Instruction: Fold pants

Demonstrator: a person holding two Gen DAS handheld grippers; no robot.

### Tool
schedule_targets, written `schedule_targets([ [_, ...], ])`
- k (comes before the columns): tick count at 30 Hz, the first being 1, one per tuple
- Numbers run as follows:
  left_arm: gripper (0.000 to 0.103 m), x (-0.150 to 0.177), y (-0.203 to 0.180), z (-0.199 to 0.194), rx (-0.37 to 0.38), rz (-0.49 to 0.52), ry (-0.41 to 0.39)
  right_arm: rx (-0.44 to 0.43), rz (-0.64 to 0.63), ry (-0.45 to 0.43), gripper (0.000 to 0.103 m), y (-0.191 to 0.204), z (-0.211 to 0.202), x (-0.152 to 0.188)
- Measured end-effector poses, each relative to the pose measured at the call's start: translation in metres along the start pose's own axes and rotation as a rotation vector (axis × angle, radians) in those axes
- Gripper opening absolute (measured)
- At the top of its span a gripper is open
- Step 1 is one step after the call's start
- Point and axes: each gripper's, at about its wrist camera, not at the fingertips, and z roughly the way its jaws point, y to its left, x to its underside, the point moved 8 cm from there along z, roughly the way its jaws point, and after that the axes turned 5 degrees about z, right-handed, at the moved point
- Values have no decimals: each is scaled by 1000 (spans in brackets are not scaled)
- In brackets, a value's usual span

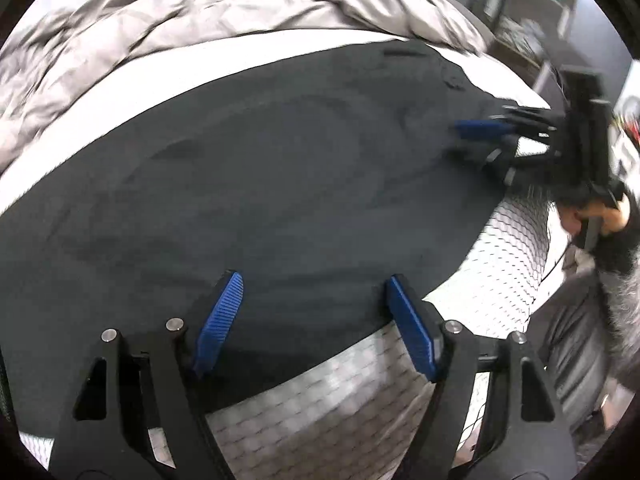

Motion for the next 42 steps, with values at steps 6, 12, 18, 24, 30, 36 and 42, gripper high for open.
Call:
schedule_targets([
  [6,73,11,32,-7,-46,-68,8,203,341,21,39,-141,-7,38],
  [12,73,-10,38,-11,-57,-120,-27,120,302,-104,40,-85,-35,3],
  [18,73,-41,32,28,-66,-114,18,-8,56,-3,44,1,20,-32],
  [24,73,-26,63,20,-92,-155,13,286,174,31,37,-97,27,-13],
  [30,73,-7,94,5,-153,-212,18,292,295,32,23,-126,11,-2],
  [36,71,-35,71,-12,-131,-183,-67,106,274,-33,32,-68,-3,-35],
  [42,71,-85,32,41,-60,-72,-30,-137,126,41,45,33,37,-71],
])
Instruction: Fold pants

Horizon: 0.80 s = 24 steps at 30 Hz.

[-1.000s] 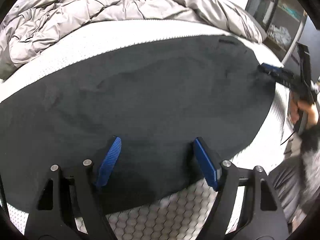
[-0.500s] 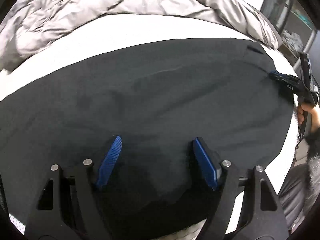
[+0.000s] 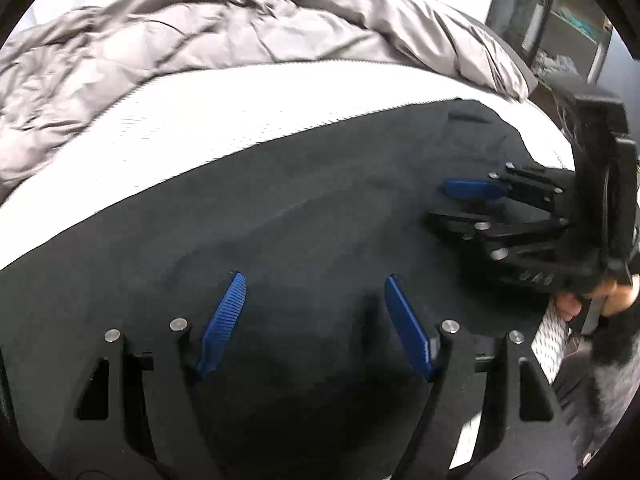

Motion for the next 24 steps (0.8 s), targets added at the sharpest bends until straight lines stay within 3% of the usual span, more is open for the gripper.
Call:
schedule_targets([
  [2,70,0,8,17,-23,-12,49,82,-14,14,45,-10,10,-7],
  [4,70,4,26,23,-40,-65,66,311,-8,30,45,-58,16,-7],
  [5,70,3,34,22,-41,-89,59,381,6,29,46,-74,13,-4],
  [6,70,4,46,18,-53,-128,51,492,73,34,46,-111,6,1],
  [7,70,5,55,17,-65,-149,52,532,123,35,46,-129,2,5],
  [8,70,7,65,17,-84,-172,53,489,212,19,39,-147,-4,10],
  [9,70,10,74,15,-103,-198,55,400,303,-1,39,-155,-7,13],
  [10,70,11,79,14,-105,-210,53,386,312,-8,39,-155,-9,13],
  [13,69,6,80,6,-124,-222,50,444,194,-2,40,-128,-15,9],
  [16,69,-18,64,-3,-67,-203,-22,335,165,-33,41,-86,-15,-6],
  [19,69,-44,54,10,-98,-133,-27,202,98,-25,42,-33,10,-38],
  [22,69,-51,59,42,-104,-137,26,191,-4,-6,46,3,37,-51],
  [24,69,-41,73,55,-100,-178,52,223,-41,46,48,4,64,-56],
])
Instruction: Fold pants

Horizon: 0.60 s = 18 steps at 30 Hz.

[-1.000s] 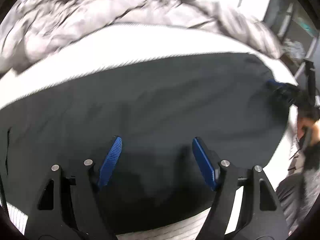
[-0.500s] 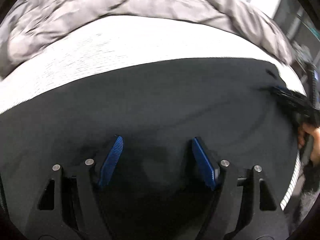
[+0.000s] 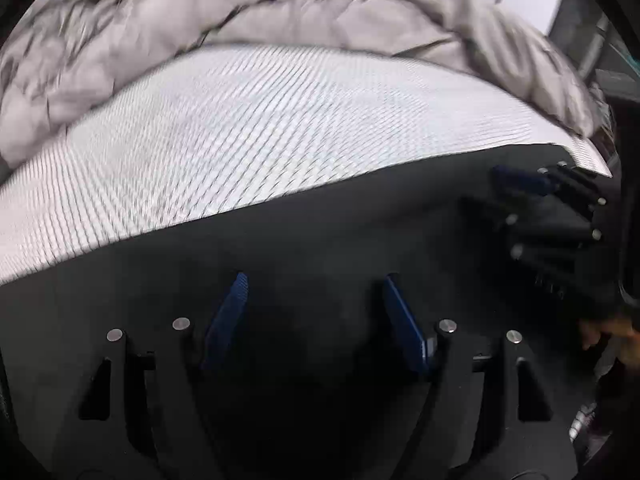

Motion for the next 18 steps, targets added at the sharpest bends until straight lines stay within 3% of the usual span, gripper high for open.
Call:
schedule_targets([
  [2,69,1,9,2,52,-37,-20,64,9,21,49,-26,19,2],
  [4,69,2,11,0,70,-30,-22,164,75,37,49,-64,13,13],
  [5,69,3,11,1,64,-15,-21,274,79,47,49,-91,9,16],
  [6,69,2,11,3,63,-12,-22,444,69,62,49,-126,3,24],
  [7,69,3,10,3,68,-13,-25,495,94,82,49,-150,0,33],
  [9,69,3,9,6,60,1,-24,332,212,88,49,-172,2,49],
  [11,69,3,12,6,40,9,-21,247,276,73,49,-180,6,52],
  [15,68,4,11,-8,-18,-27,-28,265,253,43,50,-165,-14,45],
  [16,68,4,4,-19,-4,-26,-48,241,265,28,51,-158,-26,43],
  [18,68,8,-13,-40,46,-12,-99,153,267,-10,63,-136,-47,43],
])
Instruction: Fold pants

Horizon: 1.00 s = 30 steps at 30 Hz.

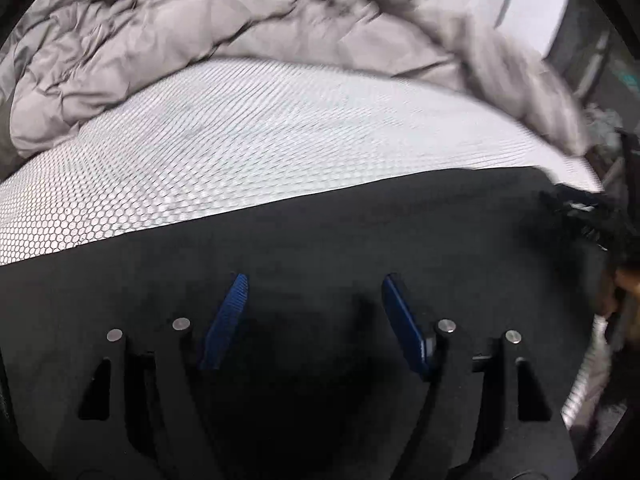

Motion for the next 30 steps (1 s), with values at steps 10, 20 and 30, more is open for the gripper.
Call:
schedule_targets([
  [10,69,54,-67,7,157,119,93,-184,-266,55,83,106,-13,62],
  [20,69,64,-48,-1,76,150,85,54,19,71,83,-87,-17,85],
  [30,71,60,-114,-25,161,226,7,-227,-97,-37,78,-8,-55,68],
])
